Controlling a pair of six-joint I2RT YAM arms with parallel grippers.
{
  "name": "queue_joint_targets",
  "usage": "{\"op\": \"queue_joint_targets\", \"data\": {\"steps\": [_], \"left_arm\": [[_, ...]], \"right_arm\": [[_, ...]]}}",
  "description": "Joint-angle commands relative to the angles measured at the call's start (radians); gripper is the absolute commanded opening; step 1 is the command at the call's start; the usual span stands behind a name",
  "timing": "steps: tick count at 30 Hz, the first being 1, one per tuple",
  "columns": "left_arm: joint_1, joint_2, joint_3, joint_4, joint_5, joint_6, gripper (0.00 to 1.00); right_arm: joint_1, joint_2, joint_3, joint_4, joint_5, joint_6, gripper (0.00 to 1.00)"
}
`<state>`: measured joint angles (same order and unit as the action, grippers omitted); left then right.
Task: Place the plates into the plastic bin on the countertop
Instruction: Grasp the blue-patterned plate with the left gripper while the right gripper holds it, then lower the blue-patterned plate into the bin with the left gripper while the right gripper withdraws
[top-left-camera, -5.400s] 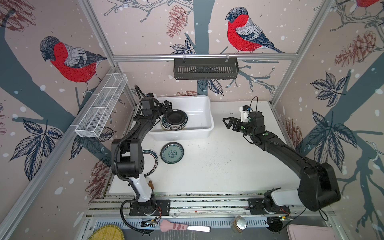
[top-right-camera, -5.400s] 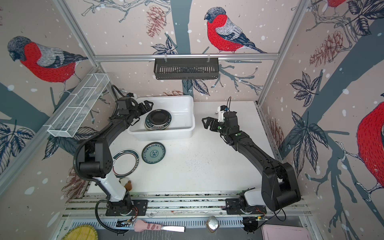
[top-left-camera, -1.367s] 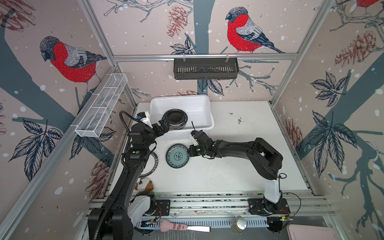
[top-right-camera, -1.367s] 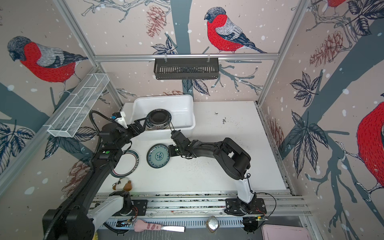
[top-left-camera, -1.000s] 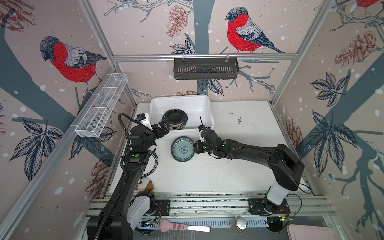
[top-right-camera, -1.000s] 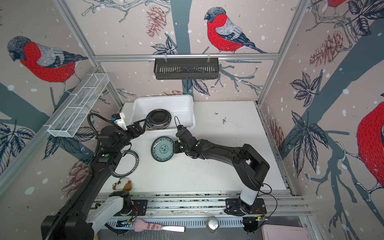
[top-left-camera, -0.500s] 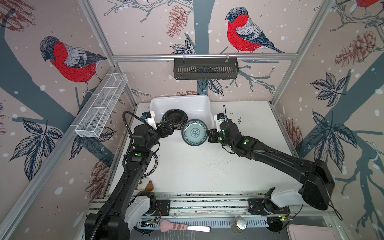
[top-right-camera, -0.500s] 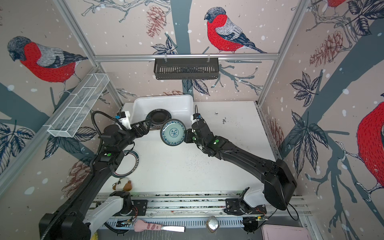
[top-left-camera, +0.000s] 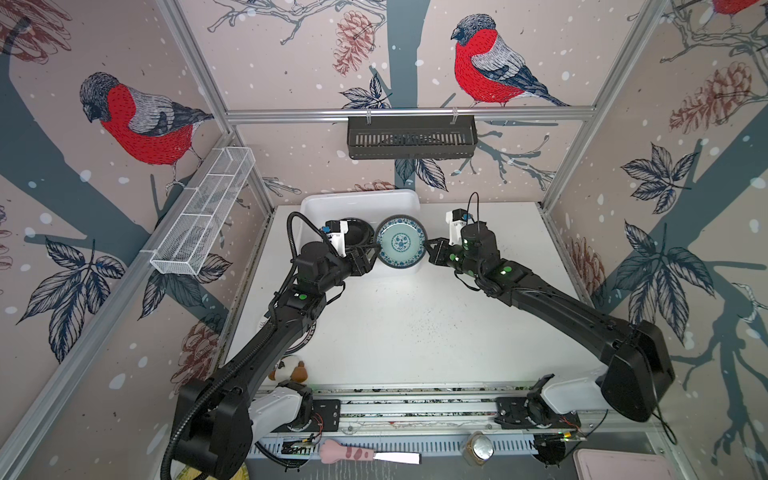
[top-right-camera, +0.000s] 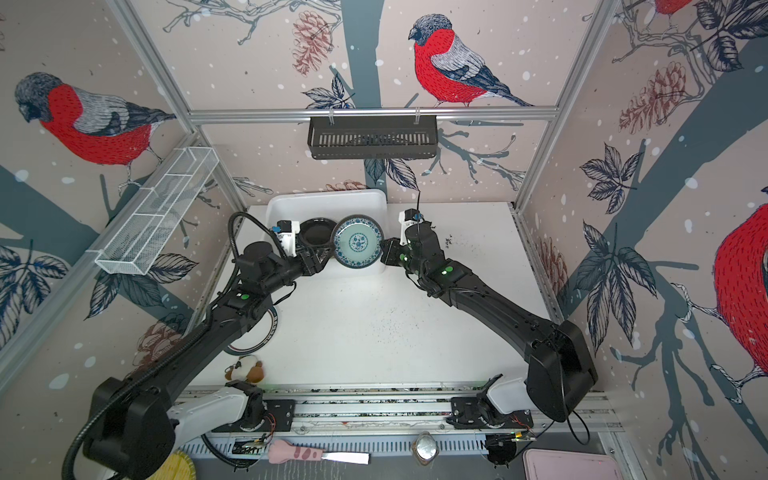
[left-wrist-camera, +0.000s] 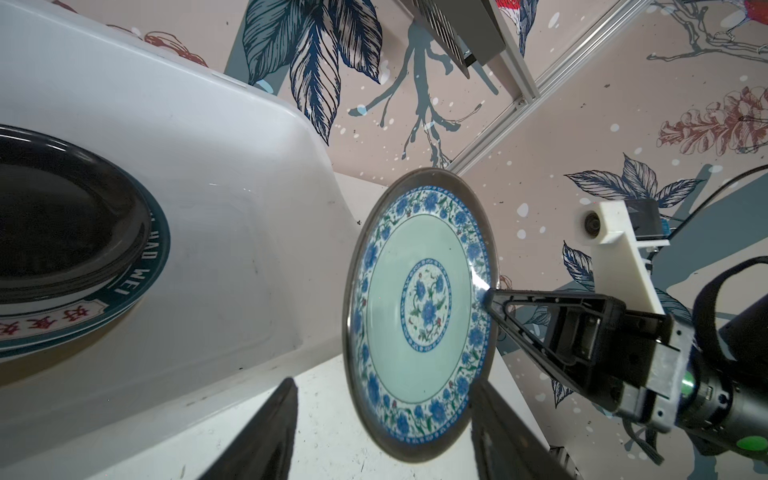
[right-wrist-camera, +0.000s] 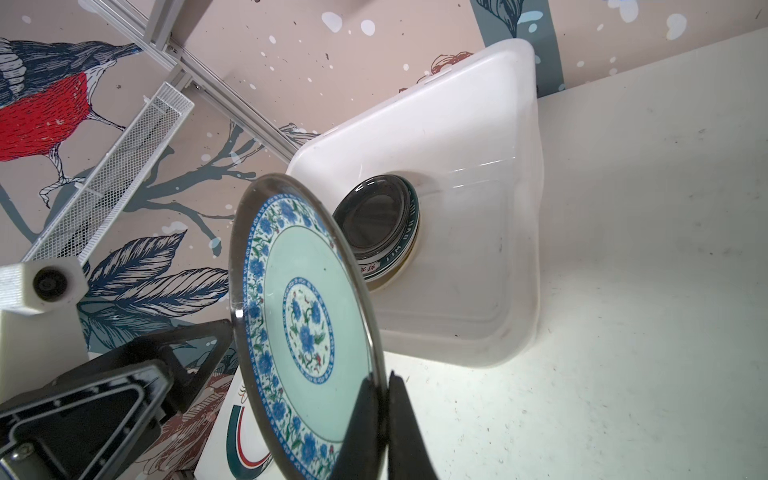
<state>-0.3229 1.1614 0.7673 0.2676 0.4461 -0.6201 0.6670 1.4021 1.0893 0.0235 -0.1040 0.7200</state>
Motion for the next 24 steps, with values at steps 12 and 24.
{"op": "queue_joint_targets", "data": {"steps": [12,24], "left_arm": [[-0.044,0.139,0.086,0.087,0.041,-0.010,0.36],[-0.045,0.201,0.117,0.139,0.062,-0.014,0.19]], "right_arm": [[-0.021,-0.051,-0.064,0.123,-0.101,0.045,0.00],[-0.023,-0.075,-0.104,0.148,-0.094,0.027,0.07]]}}
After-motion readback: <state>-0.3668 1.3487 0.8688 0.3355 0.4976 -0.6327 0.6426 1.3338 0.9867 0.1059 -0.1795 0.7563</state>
